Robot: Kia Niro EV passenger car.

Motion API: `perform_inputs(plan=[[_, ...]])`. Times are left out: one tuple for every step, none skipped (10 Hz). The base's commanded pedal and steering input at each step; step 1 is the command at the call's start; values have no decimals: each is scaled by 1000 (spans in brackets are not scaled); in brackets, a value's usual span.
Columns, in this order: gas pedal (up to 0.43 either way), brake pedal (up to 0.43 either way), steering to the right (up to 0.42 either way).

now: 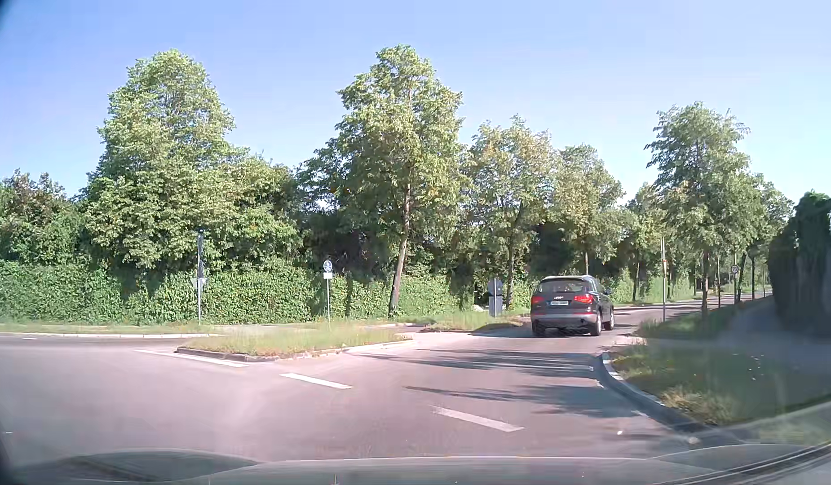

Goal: Follow the waypoints while adhering to traffic rules and regulations

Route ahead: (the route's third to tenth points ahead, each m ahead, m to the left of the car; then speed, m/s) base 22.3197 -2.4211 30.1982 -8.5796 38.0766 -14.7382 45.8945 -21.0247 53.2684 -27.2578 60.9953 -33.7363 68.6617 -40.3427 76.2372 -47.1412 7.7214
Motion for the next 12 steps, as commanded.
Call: perform_inputs(plan=[[157, 12, 43], [169, 12, 59], [169, 12, 82], [169, 12, 104], [169, 12, 118], [169, 12, 126], [177, 6, 128], [197, 12, 128], [209, 6, 129], [220, 12, 131], [228, 12, 133], [228, 12, 134]])
